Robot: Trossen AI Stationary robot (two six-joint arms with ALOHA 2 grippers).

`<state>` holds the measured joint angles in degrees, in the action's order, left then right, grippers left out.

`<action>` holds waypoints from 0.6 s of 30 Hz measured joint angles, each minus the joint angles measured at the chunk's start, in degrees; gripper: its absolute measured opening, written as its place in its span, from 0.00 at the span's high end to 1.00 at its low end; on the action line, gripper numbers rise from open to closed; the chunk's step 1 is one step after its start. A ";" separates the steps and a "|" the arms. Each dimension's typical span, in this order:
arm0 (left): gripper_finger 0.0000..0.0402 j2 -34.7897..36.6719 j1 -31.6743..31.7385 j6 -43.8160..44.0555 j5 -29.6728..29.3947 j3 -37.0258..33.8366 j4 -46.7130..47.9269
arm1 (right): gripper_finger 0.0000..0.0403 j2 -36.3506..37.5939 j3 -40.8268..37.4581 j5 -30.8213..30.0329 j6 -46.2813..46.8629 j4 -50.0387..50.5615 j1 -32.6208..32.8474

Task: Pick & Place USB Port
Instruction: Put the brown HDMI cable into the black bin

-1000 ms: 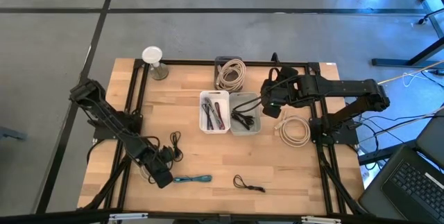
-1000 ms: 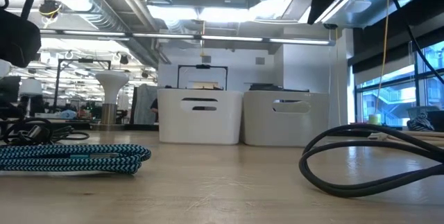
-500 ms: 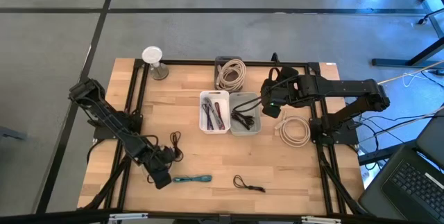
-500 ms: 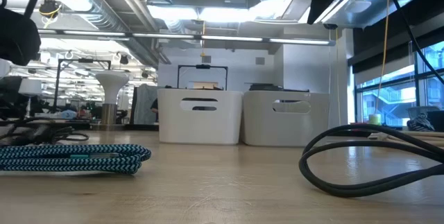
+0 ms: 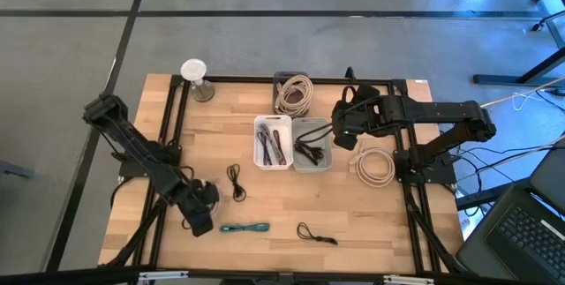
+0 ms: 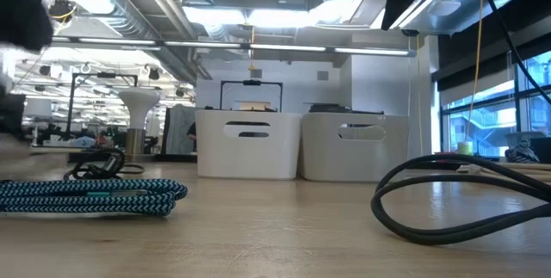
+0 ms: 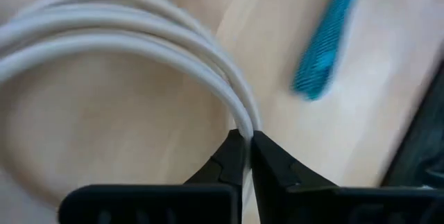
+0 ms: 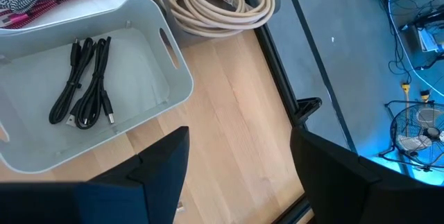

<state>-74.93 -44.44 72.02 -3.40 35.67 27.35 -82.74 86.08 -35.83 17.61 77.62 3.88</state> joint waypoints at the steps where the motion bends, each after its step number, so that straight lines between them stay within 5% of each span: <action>1: 0.99 1.30 -0.22 -0.34 -1.12 1.16 2.48 | 0.37 0.00 0.00 -0.03 -0.01 -0.02 0.02; 8: 0.99 8.85 0.11 -13.14 -15.98 6.92 9.20 | 0.37 0.00 0.00 -0.11 -0.04 -0.04 0.01; 18: 0.99 14.09 9.87 -52.13 -40.83 12.45 6.19 | 0.37 0.00 0.00 -0.14 -0.24 -0.69 0.01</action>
<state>-60.84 -34.58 19.89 -44.23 48.12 33.53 -82.74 86.08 -35.97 17.37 76.93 3.88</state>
